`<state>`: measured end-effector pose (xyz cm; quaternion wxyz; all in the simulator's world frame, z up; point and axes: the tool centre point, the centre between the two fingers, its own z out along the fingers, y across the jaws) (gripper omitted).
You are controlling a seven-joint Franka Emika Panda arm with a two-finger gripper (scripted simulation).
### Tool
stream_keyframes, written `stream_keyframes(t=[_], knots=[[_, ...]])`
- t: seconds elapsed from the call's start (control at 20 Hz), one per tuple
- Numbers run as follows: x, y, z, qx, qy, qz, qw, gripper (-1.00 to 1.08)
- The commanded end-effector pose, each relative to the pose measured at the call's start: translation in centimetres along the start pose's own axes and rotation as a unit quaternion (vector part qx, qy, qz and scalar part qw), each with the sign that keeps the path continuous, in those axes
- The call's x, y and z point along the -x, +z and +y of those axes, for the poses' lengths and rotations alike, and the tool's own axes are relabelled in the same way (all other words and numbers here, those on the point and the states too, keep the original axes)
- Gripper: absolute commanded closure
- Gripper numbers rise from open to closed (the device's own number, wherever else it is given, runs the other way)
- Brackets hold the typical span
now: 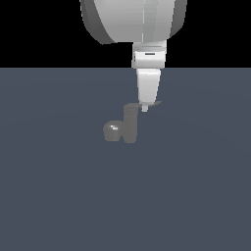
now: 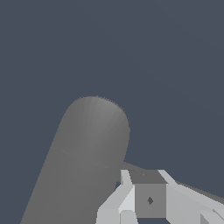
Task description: Turn on the faucet by rotating a designated handle.
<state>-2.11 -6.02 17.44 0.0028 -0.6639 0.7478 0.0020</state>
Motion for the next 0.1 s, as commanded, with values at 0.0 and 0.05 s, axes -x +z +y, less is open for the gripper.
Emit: stream_keyframes(t=[0.0,0.05], knots=[[-3.3,0.13,-0.49,0.0,0.022,0.003,0.9998,1.08],[-3.3,0.13,-0.49,0.0,0.022,0.003,0.9998,1.08]])
